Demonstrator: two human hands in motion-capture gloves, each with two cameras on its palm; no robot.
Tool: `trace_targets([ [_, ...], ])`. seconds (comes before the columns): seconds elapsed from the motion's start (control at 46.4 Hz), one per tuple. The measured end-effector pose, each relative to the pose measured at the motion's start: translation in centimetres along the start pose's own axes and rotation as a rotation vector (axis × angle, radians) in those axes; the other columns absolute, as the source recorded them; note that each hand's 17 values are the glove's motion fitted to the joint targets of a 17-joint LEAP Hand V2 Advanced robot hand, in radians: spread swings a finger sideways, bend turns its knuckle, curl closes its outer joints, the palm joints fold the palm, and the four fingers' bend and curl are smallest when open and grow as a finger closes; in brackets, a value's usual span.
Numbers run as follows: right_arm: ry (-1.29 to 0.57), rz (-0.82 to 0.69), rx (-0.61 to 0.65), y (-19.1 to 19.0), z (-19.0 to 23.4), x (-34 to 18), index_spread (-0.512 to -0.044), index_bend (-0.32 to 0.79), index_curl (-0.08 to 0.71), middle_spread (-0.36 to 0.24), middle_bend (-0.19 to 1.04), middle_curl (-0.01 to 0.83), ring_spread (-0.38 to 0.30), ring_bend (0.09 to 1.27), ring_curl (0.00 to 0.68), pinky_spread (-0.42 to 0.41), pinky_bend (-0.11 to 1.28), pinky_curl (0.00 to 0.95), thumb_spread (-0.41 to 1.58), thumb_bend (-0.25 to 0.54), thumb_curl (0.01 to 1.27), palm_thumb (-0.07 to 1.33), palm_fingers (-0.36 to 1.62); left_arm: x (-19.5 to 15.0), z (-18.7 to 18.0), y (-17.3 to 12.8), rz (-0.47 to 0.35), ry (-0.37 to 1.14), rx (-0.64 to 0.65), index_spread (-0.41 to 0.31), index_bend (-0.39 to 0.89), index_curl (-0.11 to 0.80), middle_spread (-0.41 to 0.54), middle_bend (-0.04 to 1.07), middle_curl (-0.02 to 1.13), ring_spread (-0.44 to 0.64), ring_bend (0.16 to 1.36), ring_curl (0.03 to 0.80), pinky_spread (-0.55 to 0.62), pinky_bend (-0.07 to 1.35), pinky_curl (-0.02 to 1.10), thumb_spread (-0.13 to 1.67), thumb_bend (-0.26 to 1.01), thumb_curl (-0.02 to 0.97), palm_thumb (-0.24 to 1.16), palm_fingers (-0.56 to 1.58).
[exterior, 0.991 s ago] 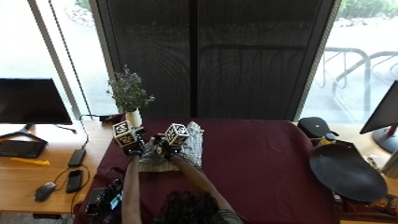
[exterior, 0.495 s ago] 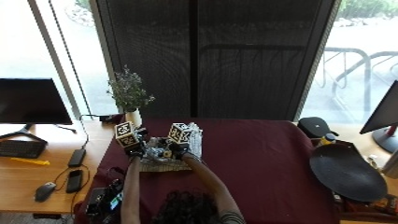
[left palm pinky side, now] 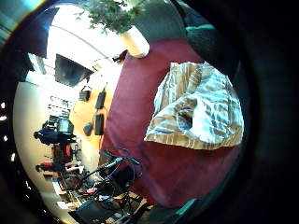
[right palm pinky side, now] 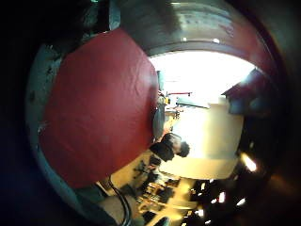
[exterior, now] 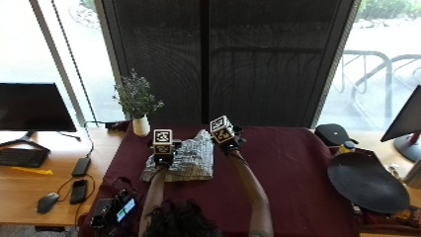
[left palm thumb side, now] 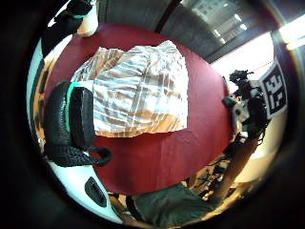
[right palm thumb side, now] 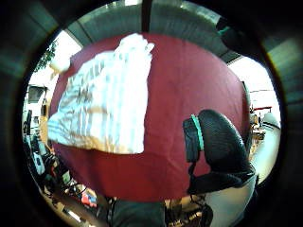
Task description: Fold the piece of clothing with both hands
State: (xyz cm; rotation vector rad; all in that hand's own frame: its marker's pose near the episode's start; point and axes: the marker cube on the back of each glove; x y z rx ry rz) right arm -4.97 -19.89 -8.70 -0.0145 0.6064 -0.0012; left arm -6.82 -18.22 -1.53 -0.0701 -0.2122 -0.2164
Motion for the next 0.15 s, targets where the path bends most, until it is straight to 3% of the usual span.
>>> trace_targets([
  [0.151,-0.085,0.083,-0.05,3.0,1.0,2.9,-0.323,0.2,0.367,-0.106,0.15,0.308,0.073,0.23,0.307,0.225,0.54,0.312,1.3,-0.016,0.42,0.7,0.42,2.7,2.1,-0.5,0.074,0.083,-0.033,-0.124,0.14,0.362,-0.083,0.19,0.43,0.1,0.45,0.343,0.25,0.28,0.39,1.49,0.1,0.283,0.5,0.54],
])
